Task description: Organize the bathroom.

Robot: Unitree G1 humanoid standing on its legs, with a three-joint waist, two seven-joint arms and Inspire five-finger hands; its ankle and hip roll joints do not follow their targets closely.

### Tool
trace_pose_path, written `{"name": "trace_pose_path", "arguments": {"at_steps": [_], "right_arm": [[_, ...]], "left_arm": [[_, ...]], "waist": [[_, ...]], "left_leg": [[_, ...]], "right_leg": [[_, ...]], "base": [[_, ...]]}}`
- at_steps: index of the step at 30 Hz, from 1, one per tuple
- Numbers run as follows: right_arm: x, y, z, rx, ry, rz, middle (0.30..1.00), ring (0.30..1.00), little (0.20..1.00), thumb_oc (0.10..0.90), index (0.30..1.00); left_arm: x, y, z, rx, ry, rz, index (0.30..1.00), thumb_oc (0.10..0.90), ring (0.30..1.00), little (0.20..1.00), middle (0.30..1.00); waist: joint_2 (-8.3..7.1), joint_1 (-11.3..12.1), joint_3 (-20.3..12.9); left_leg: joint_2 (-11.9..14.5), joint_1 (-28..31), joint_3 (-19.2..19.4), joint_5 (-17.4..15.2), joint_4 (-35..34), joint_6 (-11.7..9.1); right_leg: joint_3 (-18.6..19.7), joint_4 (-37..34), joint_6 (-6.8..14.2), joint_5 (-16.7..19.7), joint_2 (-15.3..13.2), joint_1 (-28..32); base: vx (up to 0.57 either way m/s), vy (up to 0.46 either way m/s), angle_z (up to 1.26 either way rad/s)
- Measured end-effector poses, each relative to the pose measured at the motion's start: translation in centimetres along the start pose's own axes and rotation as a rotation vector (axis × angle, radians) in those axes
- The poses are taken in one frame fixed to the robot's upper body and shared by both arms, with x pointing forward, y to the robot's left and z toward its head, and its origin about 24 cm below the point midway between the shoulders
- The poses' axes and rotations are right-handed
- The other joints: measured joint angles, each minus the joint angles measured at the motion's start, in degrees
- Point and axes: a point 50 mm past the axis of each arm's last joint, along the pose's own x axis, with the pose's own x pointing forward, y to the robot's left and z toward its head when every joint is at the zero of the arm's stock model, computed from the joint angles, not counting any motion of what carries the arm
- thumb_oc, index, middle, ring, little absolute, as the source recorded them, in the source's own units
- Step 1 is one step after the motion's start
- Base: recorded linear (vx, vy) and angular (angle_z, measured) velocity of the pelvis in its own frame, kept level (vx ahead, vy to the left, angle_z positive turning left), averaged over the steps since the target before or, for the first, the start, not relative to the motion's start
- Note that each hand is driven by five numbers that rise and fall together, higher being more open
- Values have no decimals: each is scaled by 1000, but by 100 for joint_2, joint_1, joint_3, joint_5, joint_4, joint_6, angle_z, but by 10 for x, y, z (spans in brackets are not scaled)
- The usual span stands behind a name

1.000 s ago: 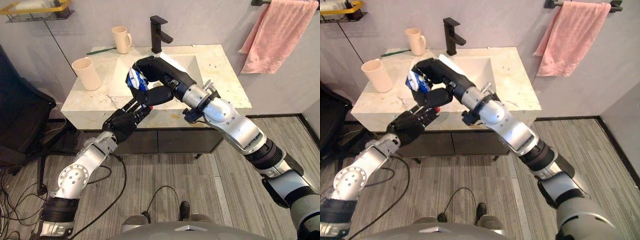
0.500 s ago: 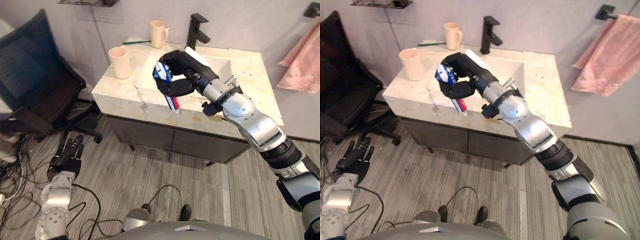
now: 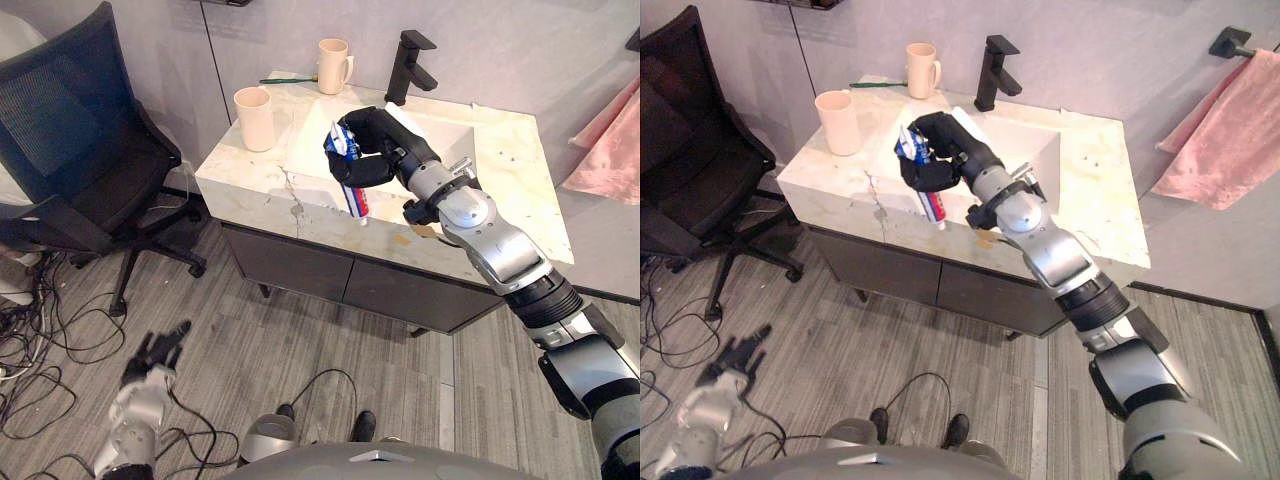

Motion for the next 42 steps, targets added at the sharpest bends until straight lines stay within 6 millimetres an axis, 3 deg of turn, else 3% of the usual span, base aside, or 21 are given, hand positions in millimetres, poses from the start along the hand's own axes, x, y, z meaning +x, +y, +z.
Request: {"name": "trace_pose_path", "arguments": {"at_steps": [1, 2, 3, 4, 7, 11, 14, 15, 18, 20, 22, 24, 25, 26, 28, 29, 31, 32, 34, 36, 42], "right_arm": [[1, -7, -2, -23, 5, -20, 300, 300, 300, 400, 300], [1, -7, -2, -23, 5, -20, 300, 300, 300, 400, 300], [-1, -17, -4, -88, 18, -58, 300, 300, 300, 400, 300], [-2, -19, -6, -99, 22, -70, 300, 300, 300, 400, 300], [0, -20, -3, -115, -10, -89, 300, 300, 300, 400, 300], [6, -3, 5, -59, -74, -55, 300, 300, 300, 400, 300], [7, 3, 11, -43, -106, -46, 300, 300, 300, 400, 300], [7, 3, 11, -43, -106, -44, 300, 300, 300, 400, 300], [7, 4, 11, -45, -105, -42, 300, 300, 300, 400, 300], [6, 1, 10, -55, -101, -50, 300, 300, 300, 400, 300], [4, 0, 9, -66, -105, -57, 300, 300, 300, 400, 300], [0, -4, 14, -86, -126, -59, 300, 300, 300, 400, 300], [-2, -7, 17, -103, -138, -69, 300, 300, 300, 400, 300], [-3, -10, 18, -118, -144, -88, 300, 300, 300, 400, 300], [-5, -14, 11, -141, -117, -117, 300, 300, 300, 400, 300], [-5, -16, 7, -152, -91, -126, 300, 300, 300, 400, 300], [-5, -22, 3, -157, -70, -146, 300, 300, 300, 400, 300], [-4, -27, 2, -160, -72, -157, 300, 300, 300, 400, 300], [-1, -33, 3, -163, -77, -178, 300, 300, 300, 400, 300], [0, -37, 5, -166, -83, -194, 300, 300, 300, 400, 300], [-5, -54, 5, -200, -77, -270, 300, 300, 300, 400, 300]], "left_arm": [[5, 21, -24, 67, 98, 69, 900, 800, 900, 900, 900], [5, 21, -24, 67, 98, 69, 900, 800, 900, 900, 900], [4, 33, -48, 173, 204, 102, 900, 800, 900, 900, 900], [2, 40, -56, 235, 232, 101, 900, 800, 900, 900, 900], [-3, 54, -68, 381, 280, 97, 900, 800, 900, 900, 900], [0, 64, -68, 453, 339, 106, 900, 800, 900, 900, 900], [1, 68, -67, 566, 354, 103, 900, 800, 900, 900, 900], [1, 69, -68, 656, 383, 105, 900, 800, 900, 900, 900], [-1, 77, -69, 679, 422, 127, 900, 800, 900, 900, 900], [-3, 81, -72, 681, 467, 139, 900, 800, 900, 900, 900], [-4, 80, -74, 687, 474, 132, 900, 800, 900, 900, 900], [0, 74, -68, 694, 461, 132, 900, 800, 900, 900, 900], [2, 68, -65, 698, 449, 123, 900, 800, 900, 900, 900], [5, 59, -62, 722, 431, 101, 900, 800, 900, 900, 900], [11, 40, -54, 785, 381, 46, 900, 800, 900, 900, 900], [14, 32, -48, 824, 350, 22, 900, 800, 900, 900, 900], [15, 26, -44, 837, 333, -4, 900, 800, 900, 900, 900], [15, 23, -45, 839, 339, -22, 900, 800, 900, 900, 900], [14, 23, -50, 869, 370, -34, 900, 800, 900, 900, 900], [10, 39, -56, 874, 426, 2, 900, 800, 900, 900, 900], [5, 52, -64, 864, 467, 29, 900, 800, 900, 900, 900]], "waist": [[-1, -148, 12], [-1, -148, 12], [46, -413, 69], [72, -466, 68], [156, -391, 125], [208, -444, 160], [121, -572, 186], [100, -579, 192], [101, -616, 194], [222, -724, 286], [337, -901, 437], [265, -1066, 545], [202, -1072, 582], [155, -1150, 639], [244, -1341, 736], [248, -1422, 728], [112, -1355, 671], [82, -1326, 651], [164, -1292, 634], [161, -1234, 633], [181, -1389, 635]], "left_leg": [[2, -174, 298, -65, 84, -94], [2, -174, 298, -65, 84, -94], [248, -256, 1326, -152, 314, -48], [270, -255, 1491, -121, 307, -15], [146, -169, 1472, 58, 187, 124], [-81, -46, 1469, 119, -5, 308], [-199, -52, 1498, 73, -18, 355], [-235, -56, 1564, 45, -18, 392], [-257, -57, 1654, 14, -12, 436], [-246, -97, 1677, -16, 24, 593], [-163, -91, 1575, -57, -11, 592], [-331, -159, 1419, 15, -64, 496], [-443, -253, 1323, -23, 11, 559], [-519, -366, 1152, -54, 161, 625], [-443, -553, 584, -50, 407, 662], [-386, -615, 303, -40, 483, 655], [-394, -571, 216, -27, 491, 622], [-415, -569, 132, -40, 539, 556], [-274, -587, 104, -19, 494, 409], [-106, -601, 88, 16, 446, 242], [39, -403, 79, 46, 162, 133]], "right_leg": [[-288, 0, 9, -7, -112, 37], [-288, 0, 9, -7, -112, 37], [-728, 0, 87, -109, -247, 186], [-830, 0, 135, -181, -303, 234], [-811, 25, 242, -142, -396, 246], [-747, 283, 387, -120, -625, 182], [-619, 391, 438, -126, -752, 87], [-486, 542, 450, -133, -817, -28], [-363, 743, 472, -148, -881, -180], [-188, 1613, 488, -130, -964, -635], [422, 2763, 694, -239, -1087, -1410], [893, 1240, 1058, -321, -1106, -1418], [1130, 613, 1255, -200, -1158, -1434], [1545, 320, 1299, -165, -1192, -1489], [2396, 859, 1095, -242, -722, -1569], [2455, 950, 960, -310, -528, -1464], [2089, 1038, 783, -421, -381, -1154], [2059, 934, 860, -420, -345, -998], [1945, 913, 856, -412, -245, -980], [1850, 723, 726, -280, -57, -915], [1766, 516, 603, -137, 88, -750]], "base": [[29, 128, 43], [36, 220, 121], [1, 193, 112], [1, 203, 123], [12, 95, 21], [25, 146, 6], [14, 125, -9], [10, 134, -20], [-26, 92, -16], [-21, 46, -9], [89, -168, 18], [90, -231, 39], [86, -244, 56], [83, -224, 77], [96, -156, 134], [143, -128, 161], [167, -124, 115], [116, -105, 74], [84, -95, 41], [62, -59, -1], [44, -19, -2]]}}
